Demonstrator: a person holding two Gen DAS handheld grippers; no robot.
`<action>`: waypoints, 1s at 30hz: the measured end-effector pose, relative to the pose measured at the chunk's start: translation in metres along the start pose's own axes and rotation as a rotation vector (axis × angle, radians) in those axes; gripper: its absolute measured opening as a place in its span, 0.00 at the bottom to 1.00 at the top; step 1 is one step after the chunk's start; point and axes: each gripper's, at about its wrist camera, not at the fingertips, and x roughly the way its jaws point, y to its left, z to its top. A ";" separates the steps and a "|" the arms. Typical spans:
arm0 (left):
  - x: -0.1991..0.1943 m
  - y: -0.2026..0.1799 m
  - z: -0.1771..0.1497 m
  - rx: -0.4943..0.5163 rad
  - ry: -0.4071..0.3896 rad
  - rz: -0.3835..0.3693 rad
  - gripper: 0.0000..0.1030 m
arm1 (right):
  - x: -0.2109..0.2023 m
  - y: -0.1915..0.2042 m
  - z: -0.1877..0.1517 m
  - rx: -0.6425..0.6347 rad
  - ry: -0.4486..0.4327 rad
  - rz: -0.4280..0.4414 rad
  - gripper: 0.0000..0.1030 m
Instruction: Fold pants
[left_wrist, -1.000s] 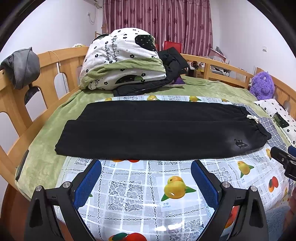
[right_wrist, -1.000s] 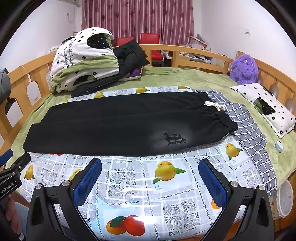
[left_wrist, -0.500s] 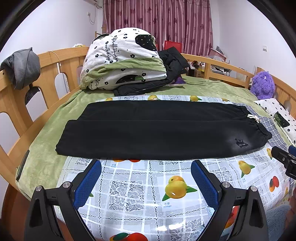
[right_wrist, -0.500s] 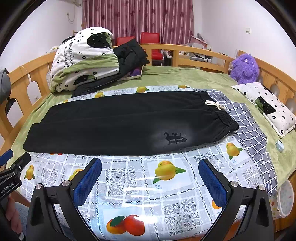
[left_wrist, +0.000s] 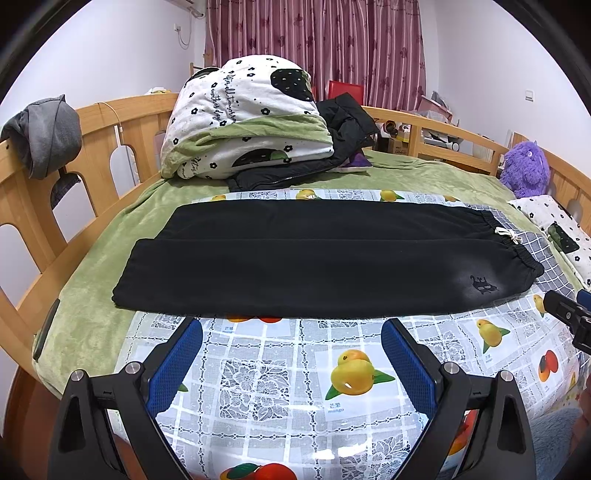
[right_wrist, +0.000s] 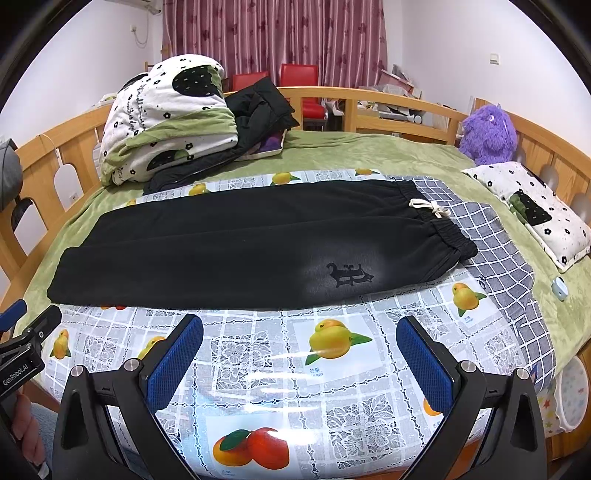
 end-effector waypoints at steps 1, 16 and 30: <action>0.000 0.000 0.000 0.000 0.000 0.000 0.95 | 0.000 0.000 0.001 -0.001 0.000 -0.001 0.99; 0.000 0.000 0.000 -0.004 0.001 -0.004 0.95 | -0.001 -0.001 0.003 0.012 -0.001 0.022 0.99; -0.004 0.009 0.020 -0.034 -0.013 -0.097 0.95 | -0.007 -0.001 0.014 0.038 -0.046 0.108 0.99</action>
